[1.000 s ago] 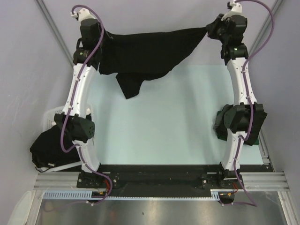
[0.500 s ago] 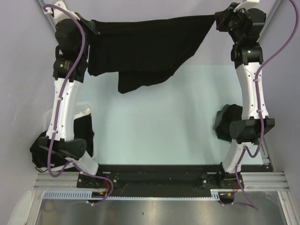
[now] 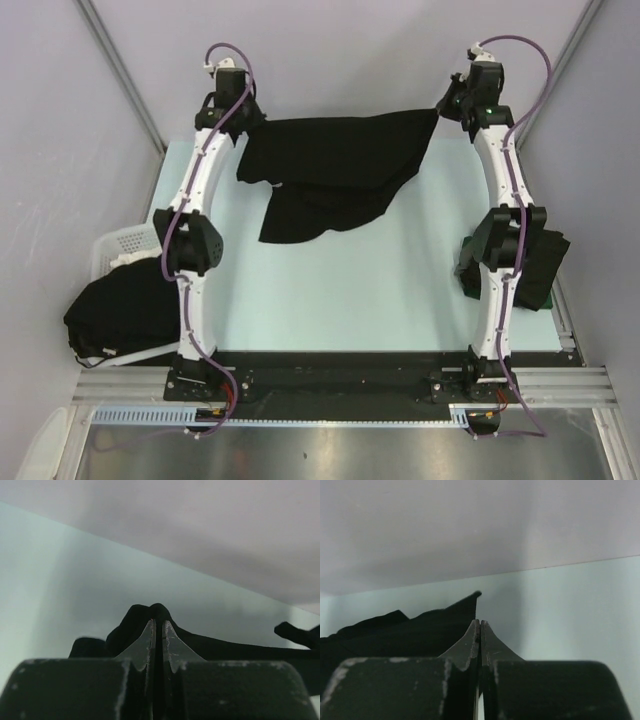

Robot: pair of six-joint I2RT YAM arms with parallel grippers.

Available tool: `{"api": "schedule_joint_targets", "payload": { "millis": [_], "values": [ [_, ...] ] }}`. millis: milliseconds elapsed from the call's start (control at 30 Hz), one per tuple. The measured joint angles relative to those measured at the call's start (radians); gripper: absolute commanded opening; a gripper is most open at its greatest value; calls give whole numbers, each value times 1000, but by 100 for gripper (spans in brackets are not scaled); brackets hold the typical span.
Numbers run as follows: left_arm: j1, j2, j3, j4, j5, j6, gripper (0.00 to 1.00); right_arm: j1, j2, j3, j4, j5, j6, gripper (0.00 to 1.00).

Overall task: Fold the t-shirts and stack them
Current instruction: Flatten out the tshirt

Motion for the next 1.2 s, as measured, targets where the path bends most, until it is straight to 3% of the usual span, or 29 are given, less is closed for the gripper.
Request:
{"api": "schedule_joint_targets", "payload": {
  "millis": [100, 233, 467, 567, 733, 867, 1000, 1167, 1200],
  "values": [
    [2, 41, 25, -19, 39, -15, 0, -2, 73, 90, -60, -6, 13, 0],
    [0, 17, 60, -16, 45, -10, 0, 1, 37, 99, -68, -9, 4, 0],
    [0, -222, 32, -31, 42, 6, 0, 11, -160, 75, -78, 5, -38, 0],
    [0, -415, -117, -31, 43, 4, 0, 17, -311, -40, -106, 27, -38, 0],
    [-8, -745, -573, -1, 53, -14, 0, 25, -536, -307, -220, 47, 11, 0],
    [-20, -861, -878, -84, 69, -29, 0, 24, -594, -490, -382, 49, 69, 0],
    [-41, -861, -996, -227, 76, -31, 0, 13, -547, -657, -558, 11, 107, 0],
    [-45, -865, -1004, -333, 80, -30, 0, -26, -468, -810, -690, -96, 132, 0],
    [-46, -867, -1006, -344, 86, -30, 0, -32, -460, -831, -710, -114, 134, 12]
  ]
}}
